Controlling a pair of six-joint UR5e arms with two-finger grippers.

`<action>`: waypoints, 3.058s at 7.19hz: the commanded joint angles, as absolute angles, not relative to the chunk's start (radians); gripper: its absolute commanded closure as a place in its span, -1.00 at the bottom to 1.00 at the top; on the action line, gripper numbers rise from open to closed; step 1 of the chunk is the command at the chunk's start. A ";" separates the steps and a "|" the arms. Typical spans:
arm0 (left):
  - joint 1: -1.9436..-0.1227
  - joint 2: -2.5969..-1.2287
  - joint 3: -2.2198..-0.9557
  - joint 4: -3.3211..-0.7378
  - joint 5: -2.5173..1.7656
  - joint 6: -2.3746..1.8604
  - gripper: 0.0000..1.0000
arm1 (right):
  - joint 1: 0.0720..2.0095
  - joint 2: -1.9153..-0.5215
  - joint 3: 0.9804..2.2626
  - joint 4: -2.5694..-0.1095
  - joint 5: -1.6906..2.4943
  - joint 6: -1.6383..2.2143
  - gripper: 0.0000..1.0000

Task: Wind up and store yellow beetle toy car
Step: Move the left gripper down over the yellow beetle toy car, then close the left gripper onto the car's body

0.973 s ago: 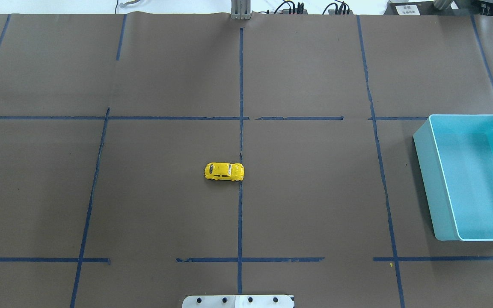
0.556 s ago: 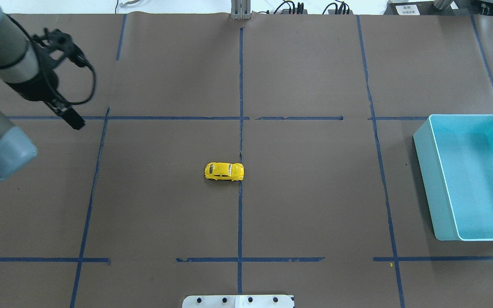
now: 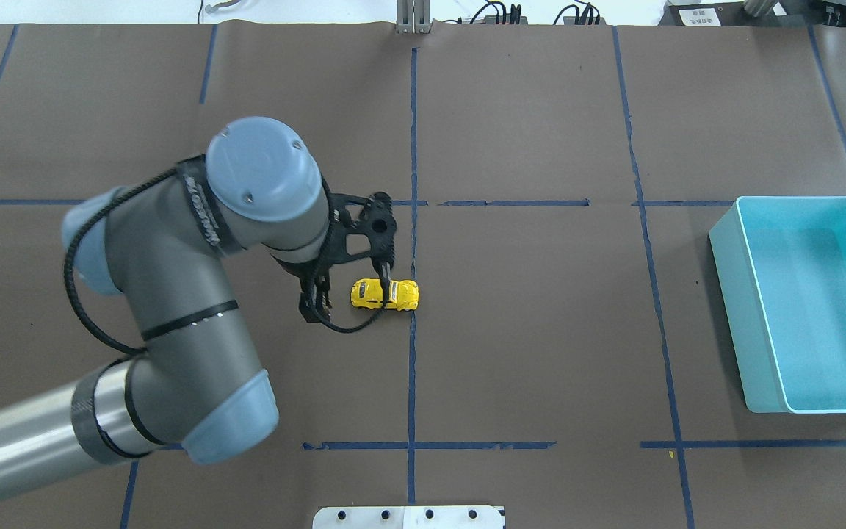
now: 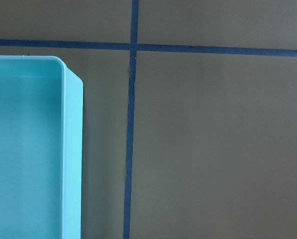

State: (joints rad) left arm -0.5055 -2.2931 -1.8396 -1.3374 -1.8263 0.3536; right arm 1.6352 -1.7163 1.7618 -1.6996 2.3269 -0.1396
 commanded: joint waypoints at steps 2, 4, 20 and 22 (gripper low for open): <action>-0.426 -2.332 -1.773 -1.353 -1.795 0.422 -0.98 | 1.635 -1.721 1.763 -1.700 2.327 -0.140 -1.00; -0.431 -2.286 -1.700 -1.542 -1.793 0.410 -0.98 | 1.635 -1.727 1.759 -1.701 2.326 -0.141 -1.00; -0.437 -2.450 -1.391 -1.597 -1.799 0.385 -0.86 | 1.635 -1.729 1.764 -1.700 2.327 -0.141 -1.00; -0.439 -2.445 -1.396 -1.597 -1.799 0.387 -0.81 | 1.635 -1.727 1.769 -1.700 2.327 -0.141 -1.00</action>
State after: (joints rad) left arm -0.4389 -2.4484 -1.3935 -1.5969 -1.7994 0.3862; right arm 1.6352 -1.7279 1.7671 -1.6997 2.3270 -0.1411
